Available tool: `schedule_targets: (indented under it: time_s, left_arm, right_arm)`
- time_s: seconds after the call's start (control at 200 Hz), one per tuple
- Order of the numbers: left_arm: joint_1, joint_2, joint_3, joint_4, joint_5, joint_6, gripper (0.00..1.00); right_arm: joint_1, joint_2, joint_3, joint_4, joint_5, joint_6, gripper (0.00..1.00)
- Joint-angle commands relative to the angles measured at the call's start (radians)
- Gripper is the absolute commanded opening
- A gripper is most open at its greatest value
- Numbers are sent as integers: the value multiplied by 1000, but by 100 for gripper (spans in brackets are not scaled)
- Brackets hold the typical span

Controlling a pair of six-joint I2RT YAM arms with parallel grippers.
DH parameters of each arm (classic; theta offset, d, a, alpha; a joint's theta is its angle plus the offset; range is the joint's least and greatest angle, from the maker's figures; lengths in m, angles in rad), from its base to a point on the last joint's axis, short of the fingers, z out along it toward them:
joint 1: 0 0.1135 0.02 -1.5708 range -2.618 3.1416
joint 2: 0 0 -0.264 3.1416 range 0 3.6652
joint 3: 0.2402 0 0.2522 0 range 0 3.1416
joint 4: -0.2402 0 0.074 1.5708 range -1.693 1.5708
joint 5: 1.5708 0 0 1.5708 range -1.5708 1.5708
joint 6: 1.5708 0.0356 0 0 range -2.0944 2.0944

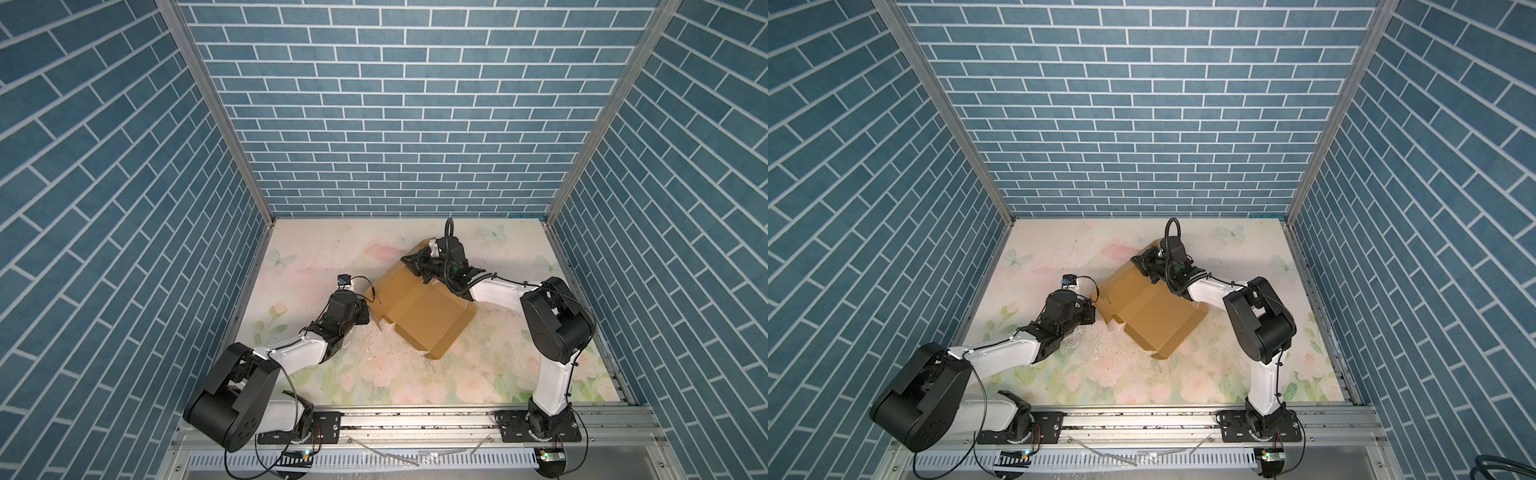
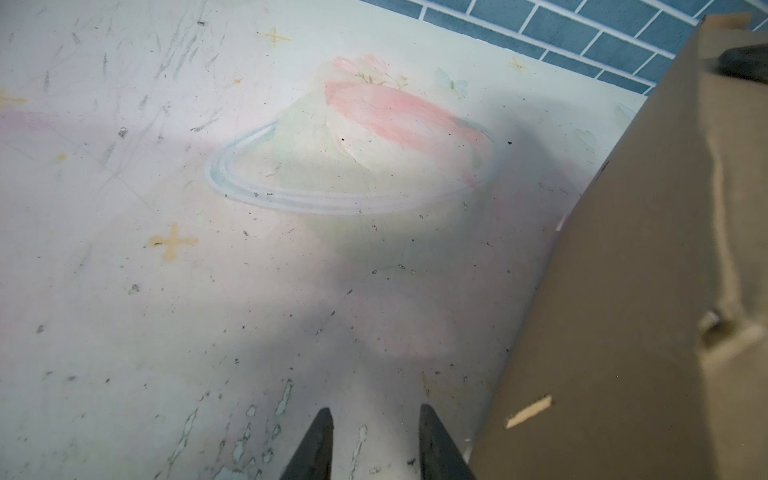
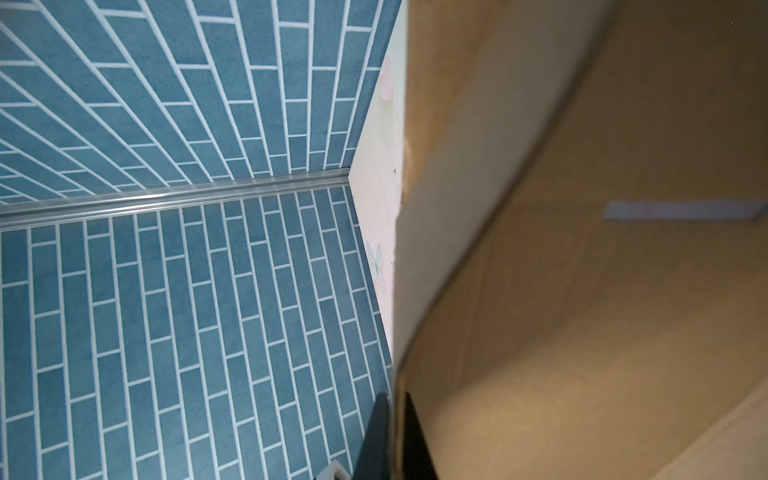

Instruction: Fold the paper box

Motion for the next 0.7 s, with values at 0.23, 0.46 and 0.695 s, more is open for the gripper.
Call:
schedule_targets:
  time_s: [0.23,0.46,0.695]
  left_arm:
    - [-47,-15,12,18,4,7,36]
    - [-97,-24,9,14,-37,-13,35]
    - [-163,-19,22,25,-92,-41,35]
  right_arm:
    - [-13,-20,-81,121,-71,-102,3]
    - [-29,-5,-110,189,-91,-107,3]
    - [-32,-7,-126,204,-90,-112,3]
